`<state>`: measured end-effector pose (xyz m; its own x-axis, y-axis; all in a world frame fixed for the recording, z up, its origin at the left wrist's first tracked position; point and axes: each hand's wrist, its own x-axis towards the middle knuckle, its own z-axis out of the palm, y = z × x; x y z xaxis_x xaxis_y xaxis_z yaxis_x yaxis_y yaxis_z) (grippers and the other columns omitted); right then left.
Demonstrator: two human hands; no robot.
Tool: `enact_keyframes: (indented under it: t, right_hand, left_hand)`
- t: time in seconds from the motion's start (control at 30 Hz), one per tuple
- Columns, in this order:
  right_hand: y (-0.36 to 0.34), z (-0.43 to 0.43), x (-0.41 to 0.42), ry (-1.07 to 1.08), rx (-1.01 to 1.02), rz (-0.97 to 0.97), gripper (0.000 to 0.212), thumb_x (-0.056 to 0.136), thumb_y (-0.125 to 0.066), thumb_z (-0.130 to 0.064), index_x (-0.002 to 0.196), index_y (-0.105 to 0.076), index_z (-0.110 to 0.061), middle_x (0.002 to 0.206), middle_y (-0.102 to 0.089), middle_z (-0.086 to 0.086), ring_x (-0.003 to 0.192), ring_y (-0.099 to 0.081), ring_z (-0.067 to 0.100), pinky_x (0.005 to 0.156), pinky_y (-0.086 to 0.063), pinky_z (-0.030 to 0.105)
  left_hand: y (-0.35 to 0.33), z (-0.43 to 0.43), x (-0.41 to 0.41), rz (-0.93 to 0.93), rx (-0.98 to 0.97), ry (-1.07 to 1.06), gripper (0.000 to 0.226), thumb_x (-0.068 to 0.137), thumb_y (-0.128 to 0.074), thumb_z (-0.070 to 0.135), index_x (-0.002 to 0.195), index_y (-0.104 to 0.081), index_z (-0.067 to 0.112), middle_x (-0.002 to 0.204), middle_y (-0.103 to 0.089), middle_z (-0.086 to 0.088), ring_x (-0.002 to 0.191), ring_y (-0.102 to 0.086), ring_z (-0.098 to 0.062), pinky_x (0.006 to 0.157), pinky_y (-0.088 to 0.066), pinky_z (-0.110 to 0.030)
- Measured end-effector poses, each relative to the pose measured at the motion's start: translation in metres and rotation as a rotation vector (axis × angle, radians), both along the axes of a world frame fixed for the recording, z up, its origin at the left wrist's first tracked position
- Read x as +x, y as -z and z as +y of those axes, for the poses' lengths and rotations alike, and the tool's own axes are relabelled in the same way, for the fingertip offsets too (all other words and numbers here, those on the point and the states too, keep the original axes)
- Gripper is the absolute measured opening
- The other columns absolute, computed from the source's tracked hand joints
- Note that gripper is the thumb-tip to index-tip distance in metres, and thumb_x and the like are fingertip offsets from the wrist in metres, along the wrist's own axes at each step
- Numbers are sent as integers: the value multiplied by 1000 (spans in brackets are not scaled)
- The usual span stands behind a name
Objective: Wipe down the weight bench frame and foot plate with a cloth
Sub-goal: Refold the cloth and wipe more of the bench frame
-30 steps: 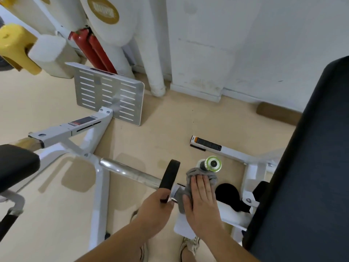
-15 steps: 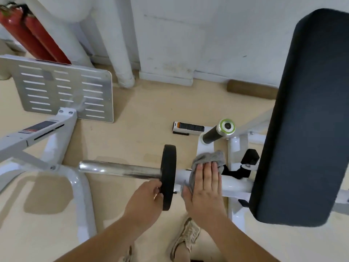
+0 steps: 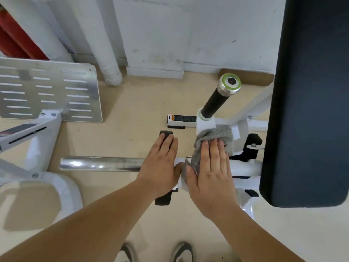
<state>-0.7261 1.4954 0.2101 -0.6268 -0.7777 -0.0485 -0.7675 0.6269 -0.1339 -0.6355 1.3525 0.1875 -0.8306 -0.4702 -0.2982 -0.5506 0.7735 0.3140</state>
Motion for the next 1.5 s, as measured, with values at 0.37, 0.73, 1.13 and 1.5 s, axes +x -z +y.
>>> enact_keyframes:
  t: [0.37,0.73,1.13,1.5]
  right_hand:
    - [-2,-7,-11,-2,-1,59,76,104,-31,-52,160,-22,-3,164,-24,25,155,-17,39,124,-23,57]
    - [-3,19,-12,-72,-19,-62,75,106,-12,-56,162,-12,-6,169,-13,17,158,-4,30,127,-18,49]
    - [2,-46,-47,17,-84,-8,78,103,-36,-52,159,-22,0,163,-22,27,153,-19,42,122,-27,56]
    - [-4,55,36,90,-5,-77,85,95,-45,-61,143,-51,9,149,-47,30,130,-56,46,104,-48,46]
  left_hand:
    - [-14,-11,-8,12,233,-34,63,110,-16,44,164,2,16,172,8,4,154,24,-13,122,14,-27]
    - [-16,-21,-18,-47,346,-71,63,110,-10,46,164,2,17,172,11,7,154,25,-10,122,15,-26]
    - [-17,-26,-24,-54,295,-53,63,110,-13,45,164,1,14,173,7,3,155,21,-11,117,17,-21]
    - [-22,-25,-25,-119,249,-5,65,111,-12,44,164,4,11,172,9,1,155,22,-14,119,16,-24]
